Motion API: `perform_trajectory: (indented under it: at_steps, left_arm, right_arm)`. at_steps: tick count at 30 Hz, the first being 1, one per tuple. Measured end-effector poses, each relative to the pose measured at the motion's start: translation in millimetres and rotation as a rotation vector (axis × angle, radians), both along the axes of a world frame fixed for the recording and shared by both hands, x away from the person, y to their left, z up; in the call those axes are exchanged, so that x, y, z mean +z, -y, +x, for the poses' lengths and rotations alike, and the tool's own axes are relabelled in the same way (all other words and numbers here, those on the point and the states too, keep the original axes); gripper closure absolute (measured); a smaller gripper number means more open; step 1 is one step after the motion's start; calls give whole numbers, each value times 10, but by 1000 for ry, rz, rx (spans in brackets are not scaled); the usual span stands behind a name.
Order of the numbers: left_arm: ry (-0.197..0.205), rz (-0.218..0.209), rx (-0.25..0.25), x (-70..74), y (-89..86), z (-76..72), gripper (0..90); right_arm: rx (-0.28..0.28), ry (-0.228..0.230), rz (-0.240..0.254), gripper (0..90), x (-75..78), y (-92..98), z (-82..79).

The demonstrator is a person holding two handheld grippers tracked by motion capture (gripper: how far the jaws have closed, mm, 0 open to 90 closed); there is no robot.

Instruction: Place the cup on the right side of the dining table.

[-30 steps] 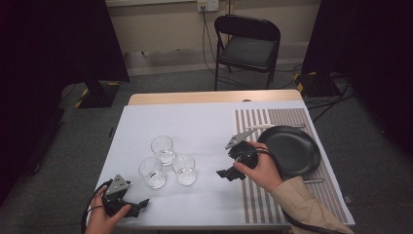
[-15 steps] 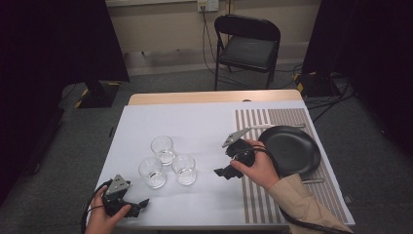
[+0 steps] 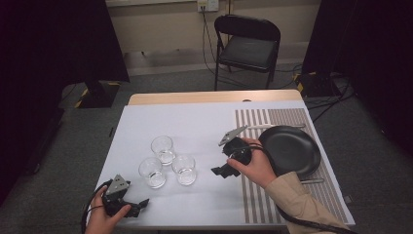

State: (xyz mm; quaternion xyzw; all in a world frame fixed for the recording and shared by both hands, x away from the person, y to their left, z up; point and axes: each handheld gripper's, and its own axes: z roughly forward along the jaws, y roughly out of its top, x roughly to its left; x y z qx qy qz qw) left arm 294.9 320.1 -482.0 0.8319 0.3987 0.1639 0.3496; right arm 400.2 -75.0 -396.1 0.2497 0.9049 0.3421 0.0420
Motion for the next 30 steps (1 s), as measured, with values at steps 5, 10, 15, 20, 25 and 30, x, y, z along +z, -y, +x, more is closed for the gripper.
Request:
perform_trajectory:
  at_steps: [5, 10, 15, 20, 25, 30]
  left_arm:
    - [0, 3, -2, 1, -3, 0, 0]
    - [0, 3, -1, 1, -3, 0, 0]
    - [0, 2, -1, 1, -3, 0, 0]
    - [0, 3, -1, 1, -3, 0, 0]
    - [1, 0, 1, 0, -1, -1, 0]
    - [0, 2, -1, 1, -3, 0, 0]
  right_arm:
    - [3, -1, 3, 160, 5, -30, 21]
    - [6, -4, 3, 160, 6, -52, 28]
    - [8, -1, 1, 159, 37, -74, 49]
    - [14, 5, 5, 159, 62, -101, 70]
    - [19, 4, 2, 158, 60, -129, 74]
    - [21, 2, -1, 158, 60, -148, 85]
